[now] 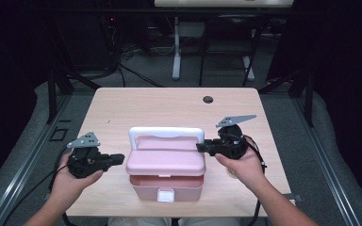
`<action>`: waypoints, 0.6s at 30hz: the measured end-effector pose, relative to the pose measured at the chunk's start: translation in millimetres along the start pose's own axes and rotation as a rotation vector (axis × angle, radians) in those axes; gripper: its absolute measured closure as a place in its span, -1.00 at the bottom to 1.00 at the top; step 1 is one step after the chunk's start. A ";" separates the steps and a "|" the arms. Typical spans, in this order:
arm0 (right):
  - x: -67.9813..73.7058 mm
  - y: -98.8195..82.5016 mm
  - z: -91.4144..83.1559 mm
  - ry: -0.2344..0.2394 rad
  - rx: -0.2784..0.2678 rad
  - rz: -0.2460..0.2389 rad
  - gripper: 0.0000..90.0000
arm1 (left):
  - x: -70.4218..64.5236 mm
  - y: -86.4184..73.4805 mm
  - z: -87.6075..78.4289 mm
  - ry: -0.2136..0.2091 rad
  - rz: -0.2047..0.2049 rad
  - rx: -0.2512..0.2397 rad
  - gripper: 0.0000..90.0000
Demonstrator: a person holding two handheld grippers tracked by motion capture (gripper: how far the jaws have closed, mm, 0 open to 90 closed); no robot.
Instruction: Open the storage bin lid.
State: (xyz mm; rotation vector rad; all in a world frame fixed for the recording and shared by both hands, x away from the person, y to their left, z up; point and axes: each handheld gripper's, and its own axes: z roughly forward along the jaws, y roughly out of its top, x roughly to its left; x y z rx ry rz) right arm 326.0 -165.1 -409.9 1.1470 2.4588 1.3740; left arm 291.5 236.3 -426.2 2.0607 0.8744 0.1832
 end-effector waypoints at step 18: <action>-2.9 7.8 -1.2 -0.006 -0.010 0.007 0.67 | -15.5 -6.9 18.1 -0.057 0.036 0.040 1.00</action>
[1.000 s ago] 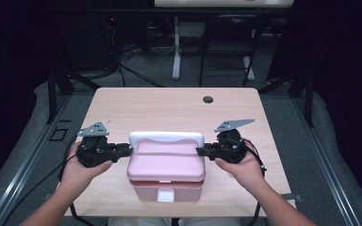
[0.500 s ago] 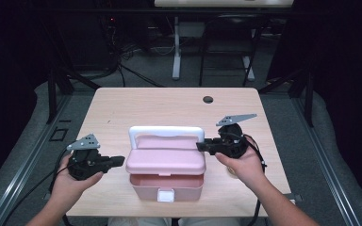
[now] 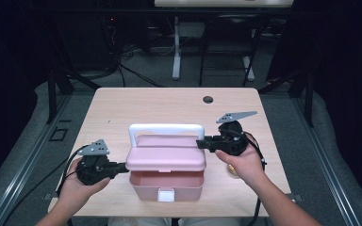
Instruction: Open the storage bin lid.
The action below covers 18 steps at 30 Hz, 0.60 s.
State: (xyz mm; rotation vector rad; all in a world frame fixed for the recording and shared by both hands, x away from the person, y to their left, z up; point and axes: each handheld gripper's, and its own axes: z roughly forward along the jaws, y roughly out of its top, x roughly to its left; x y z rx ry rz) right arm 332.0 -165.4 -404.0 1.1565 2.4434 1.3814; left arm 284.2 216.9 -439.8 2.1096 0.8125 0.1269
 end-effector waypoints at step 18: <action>-1.7 0.5 1.2 -0.003 -0.003 0.000 0.66 | -10.0 5.0 11.1 -0.035 0.022 0.011 1.00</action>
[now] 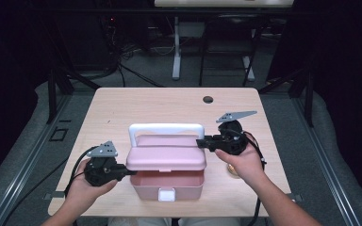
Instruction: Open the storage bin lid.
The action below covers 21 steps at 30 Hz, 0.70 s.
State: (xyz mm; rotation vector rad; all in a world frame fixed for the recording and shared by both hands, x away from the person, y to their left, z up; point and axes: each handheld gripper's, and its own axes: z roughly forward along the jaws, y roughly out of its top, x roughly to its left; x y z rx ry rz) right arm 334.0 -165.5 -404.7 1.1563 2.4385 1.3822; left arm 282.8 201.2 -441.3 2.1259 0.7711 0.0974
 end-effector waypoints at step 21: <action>-1.3 -5.3 -8.7 -0.034 -0.038 0.005 0.52 | -0.3 6.0 -1.0 0.000 -0.009 0.001 1.00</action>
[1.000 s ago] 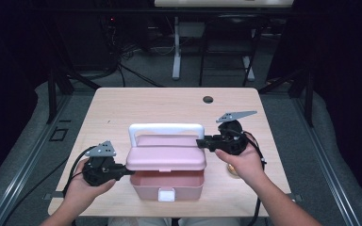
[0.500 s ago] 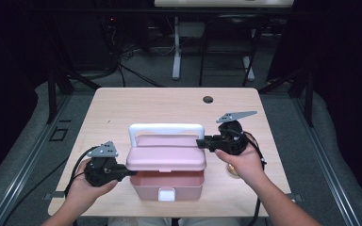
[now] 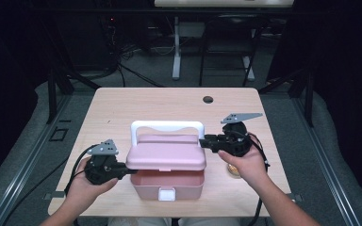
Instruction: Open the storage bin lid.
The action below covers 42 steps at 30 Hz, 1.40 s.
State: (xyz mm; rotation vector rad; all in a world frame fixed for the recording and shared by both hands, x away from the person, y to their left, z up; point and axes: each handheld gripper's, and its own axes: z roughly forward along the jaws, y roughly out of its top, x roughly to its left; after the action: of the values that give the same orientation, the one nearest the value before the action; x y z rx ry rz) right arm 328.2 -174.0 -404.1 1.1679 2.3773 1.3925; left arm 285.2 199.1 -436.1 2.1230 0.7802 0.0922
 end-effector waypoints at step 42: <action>22.8 -58.9 9.5 -0.003 0.077 -0.115 0.96 | 13.3 46.5 -15.4 0.049 -0.015 -0.044 0.96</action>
State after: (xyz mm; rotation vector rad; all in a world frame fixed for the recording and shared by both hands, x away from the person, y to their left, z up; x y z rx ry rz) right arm 284.8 -167.6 -450.6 1.0310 2.4733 1.2731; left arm 314.0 196.7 -394.4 2.0792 0.8157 0.1520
